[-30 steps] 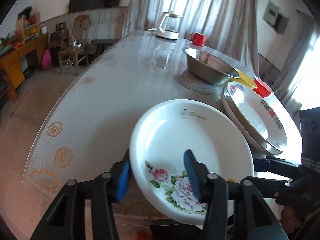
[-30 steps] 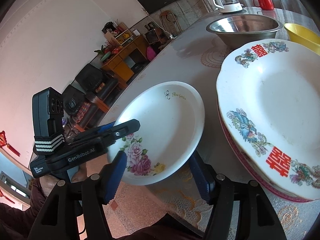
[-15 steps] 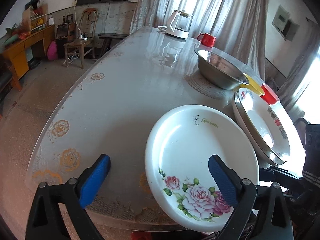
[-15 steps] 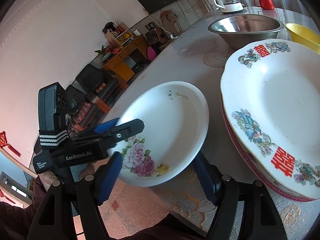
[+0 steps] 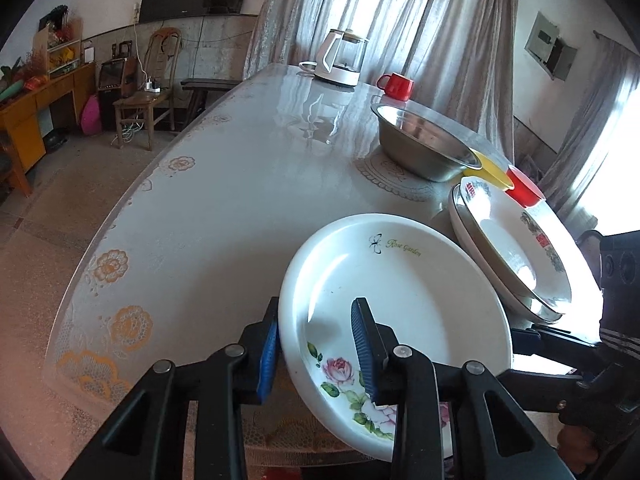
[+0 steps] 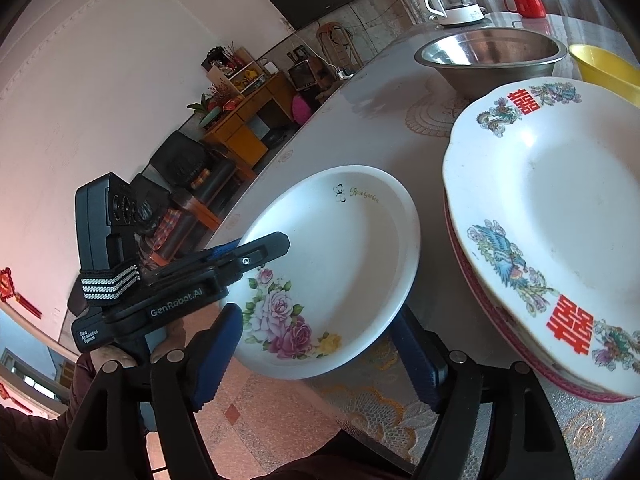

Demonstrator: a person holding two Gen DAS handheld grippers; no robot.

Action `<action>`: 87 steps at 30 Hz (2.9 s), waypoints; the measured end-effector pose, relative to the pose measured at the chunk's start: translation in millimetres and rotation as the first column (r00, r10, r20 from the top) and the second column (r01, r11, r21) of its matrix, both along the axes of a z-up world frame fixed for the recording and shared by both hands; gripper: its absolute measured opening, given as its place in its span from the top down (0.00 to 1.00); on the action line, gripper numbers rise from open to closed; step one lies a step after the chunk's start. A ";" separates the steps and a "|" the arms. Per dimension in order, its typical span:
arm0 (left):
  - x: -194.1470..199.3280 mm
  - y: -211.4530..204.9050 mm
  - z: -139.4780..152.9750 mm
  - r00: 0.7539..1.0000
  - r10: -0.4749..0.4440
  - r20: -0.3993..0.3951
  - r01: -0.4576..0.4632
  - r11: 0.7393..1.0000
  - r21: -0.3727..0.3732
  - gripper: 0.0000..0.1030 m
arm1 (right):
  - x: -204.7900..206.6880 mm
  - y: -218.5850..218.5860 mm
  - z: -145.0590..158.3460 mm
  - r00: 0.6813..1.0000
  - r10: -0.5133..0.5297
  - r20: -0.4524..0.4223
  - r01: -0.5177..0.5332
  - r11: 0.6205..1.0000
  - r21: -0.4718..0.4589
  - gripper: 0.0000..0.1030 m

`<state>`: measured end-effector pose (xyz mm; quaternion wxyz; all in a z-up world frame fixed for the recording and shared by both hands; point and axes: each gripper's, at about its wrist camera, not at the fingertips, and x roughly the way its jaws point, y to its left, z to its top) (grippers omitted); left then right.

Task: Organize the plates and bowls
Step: 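Carry the pink-rose plate with the left tool toward the plate stack, then lower the pink-rose plate onto the red-character plate and open the left tool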

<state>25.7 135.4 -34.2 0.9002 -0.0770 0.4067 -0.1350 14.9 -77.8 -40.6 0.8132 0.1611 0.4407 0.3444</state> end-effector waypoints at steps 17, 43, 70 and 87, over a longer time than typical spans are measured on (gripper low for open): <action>-21.8 2.3 14.7 0.994 0.013 0.109 -0.011 1.000 -0.022 0.66 | 2.7 2.2 1.9 0.998 -0.011 0.060 0.016 0.997 -0.077 0.39; 9.3 -108.8 60.0 0.957 -0.217 0.193 0.232 0.971 -0.061 0.60 | -10.4 -101.6 44.6 0.940 -0.290 0.178 0.298 0.954 -0.018 0.43; 24.1 -160.0 35.5 0.955 -0.292 0.057 0.295 0.953 -0.070 0.46 | -5.2 -163.1 38.5 0.867 -0.473 0.156 0.490 0.865 -0.107 0.42; 17.7 -148.5 46.4 0.970 -0.226 0.089 0.229 0.973 -0.026 0.27 | -4.0 -157.6 32.4 0.881 -0.450 0.144 0.467 0.877 -0.115 0.38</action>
